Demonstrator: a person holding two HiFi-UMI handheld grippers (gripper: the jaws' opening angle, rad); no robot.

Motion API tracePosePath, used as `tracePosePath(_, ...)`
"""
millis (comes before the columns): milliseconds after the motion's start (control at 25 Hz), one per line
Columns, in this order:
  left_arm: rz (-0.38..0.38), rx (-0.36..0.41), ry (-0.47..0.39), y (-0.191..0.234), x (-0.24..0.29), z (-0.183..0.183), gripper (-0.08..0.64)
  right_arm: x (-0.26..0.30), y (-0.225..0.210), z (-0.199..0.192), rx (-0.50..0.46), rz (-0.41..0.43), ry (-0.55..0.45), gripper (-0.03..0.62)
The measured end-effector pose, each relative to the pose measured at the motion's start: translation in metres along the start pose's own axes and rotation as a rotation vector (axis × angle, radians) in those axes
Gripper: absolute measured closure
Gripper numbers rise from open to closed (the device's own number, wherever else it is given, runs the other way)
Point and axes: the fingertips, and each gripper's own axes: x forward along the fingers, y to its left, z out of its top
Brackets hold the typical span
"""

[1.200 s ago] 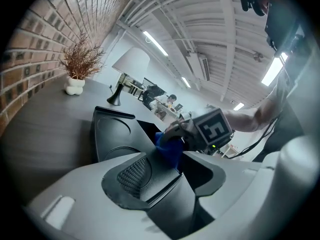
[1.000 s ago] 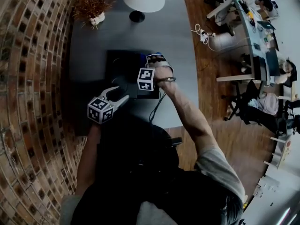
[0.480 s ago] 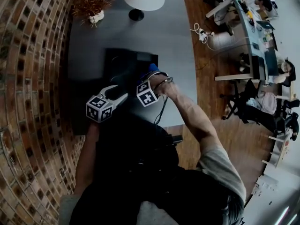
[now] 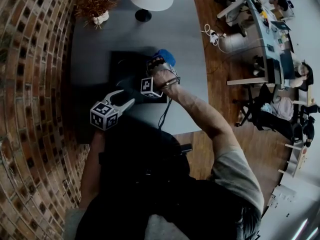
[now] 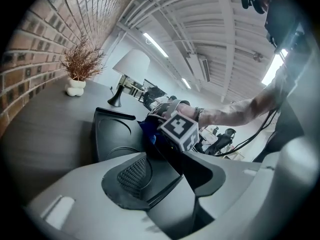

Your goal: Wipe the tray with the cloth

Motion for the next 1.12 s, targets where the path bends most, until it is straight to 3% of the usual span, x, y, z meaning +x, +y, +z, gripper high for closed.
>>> tracePosePath(160,-0.01,-0.012,-0.017,0.002,0.0,0.0,0.343,0.014,0.036,0.005,-0.117,0.062,0.073,0.437)
tracePosePath(280,-0.011,-0.014,-0.023,0.002,-0.001,0.0,0.344,0.023,0.036,0.01,-0.006,0.069,0.066,0.43)
tracePosePath(320,-0.008,-0.013,-0.025,0.003,-0.002,0.001,0.347,0.026,0.036,0.013,-0.01,0.072,0.061,0.43)
tracePosePath(400,-0.003,-0.01,-0.027,0.003,-0.002,0.002,0.348,0.019,0.039,0.013,-0.114,0.117,0.023,0.43)
tracePosePath(520,-0.003,-0.008,-0.025,0.003,-0.002,0.002,0.348,-0.019,0.065,0.026,-0.221,0.288,-0.173,0.428)
tracePosePath(600,-0.002,-0.008,-0.023,0.003,-0.002,0.001,0.348,-0.049,0.088,0.045,-0.207,0.398,-0.329,0.429)
tracePosePath(680,-0.007,-0.007,-0.024,0.004,-0.002,0.0,0.348,-0.083,0.112,0.065,-0.133,0.529,-0.484,0.428)
tracePosePath(800,-0.015,-0.012,-0.026,0.005,-0.003,-0.003,0.348,-0.111,0.123,0.087,0.119,0.681,-0.679,0.428)
tracePosePath(840,-0.014,-0.014,-0.027,0.006,-0.003,-0.003,0.348,-0.114,0.12,0.087,0.247,0.717,-0.738,0.428)
tracePosePath(920,-0.013,-0.019,-0.028,0.006,-0.004,-0.003,0.348,-0.125,0.106,0.071,0.592,0.784,-0.902,0.426)
tracePosePath(960,-0.013,-0.02,-0.027,0.005,-0.004,-0.004,0.348,-0.133,0.095,0.052,0.791,0.78,-0.998,0.426)
tracePosePath(1040,-0.015,-0.016,-0.023,0.003,-0.003,-0.004,0.348,-0.146,0.076,-0.004,1.171,0.688,-1.156,0.426)
tracePosePath(1120,-0.018,-0.017,-0.024,0.004,-0.003,-0.003,0.348,-0.153,0.086,-0.066,1.458,0.578,-1.184,0.423)
